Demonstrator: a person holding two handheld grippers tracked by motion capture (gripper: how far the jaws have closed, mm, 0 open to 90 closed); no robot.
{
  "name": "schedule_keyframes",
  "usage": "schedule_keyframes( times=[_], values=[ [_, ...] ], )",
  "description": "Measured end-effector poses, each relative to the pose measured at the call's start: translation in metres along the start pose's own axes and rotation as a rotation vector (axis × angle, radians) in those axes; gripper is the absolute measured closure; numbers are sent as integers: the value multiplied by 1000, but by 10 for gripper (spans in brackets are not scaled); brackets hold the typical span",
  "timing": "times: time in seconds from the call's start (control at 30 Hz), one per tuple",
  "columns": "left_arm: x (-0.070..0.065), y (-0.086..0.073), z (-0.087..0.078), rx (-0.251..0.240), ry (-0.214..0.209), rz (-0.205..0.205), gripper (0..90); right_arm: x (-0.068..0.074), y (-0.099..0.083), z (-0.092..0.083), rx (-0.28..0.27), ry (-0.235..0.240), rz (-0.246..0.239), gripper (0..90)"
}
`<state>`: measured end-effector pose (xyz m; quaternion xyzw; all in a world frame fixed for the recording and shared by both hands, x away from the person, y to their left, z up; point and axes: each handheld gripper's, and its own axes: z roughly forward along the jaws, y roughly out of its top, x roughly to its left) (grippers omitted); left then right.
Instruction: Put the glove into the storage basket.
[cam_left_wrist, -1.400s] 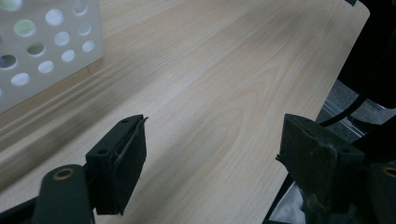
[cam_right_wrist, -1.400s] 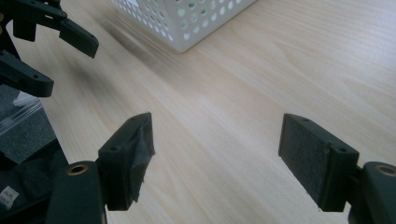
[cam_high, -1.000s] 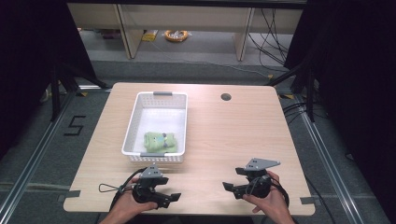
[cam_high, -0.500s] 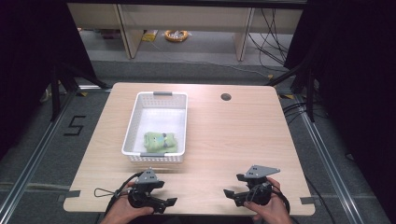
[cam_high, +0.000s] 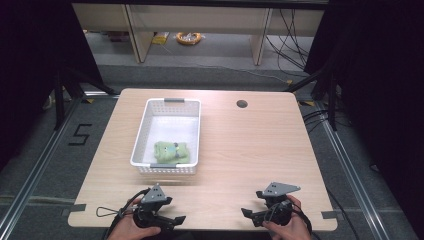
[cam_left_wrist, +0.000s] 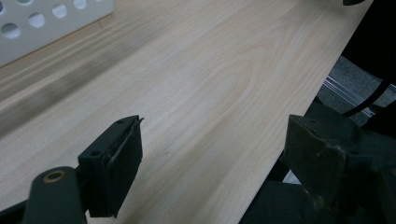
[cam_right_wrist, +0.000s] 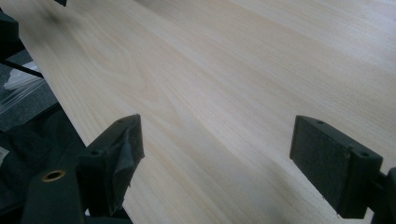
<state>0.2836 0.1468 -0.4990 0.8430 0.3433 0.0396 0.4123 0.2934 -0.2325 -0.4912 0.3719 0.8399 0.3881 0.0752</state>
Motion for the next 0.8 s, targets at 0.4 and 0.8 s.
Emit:
schedule_keyframes(
  times=[0.4, 0.8],
  values=[
    [-1, -1, 2, -2, -1, -31, 192, 0, -2, 1, 8, 11, 0, 180],
    [2, -2, 4, 0, 10, -27, 192, -5, -4, 2, 9, 11, -2, 177]
  ],
)
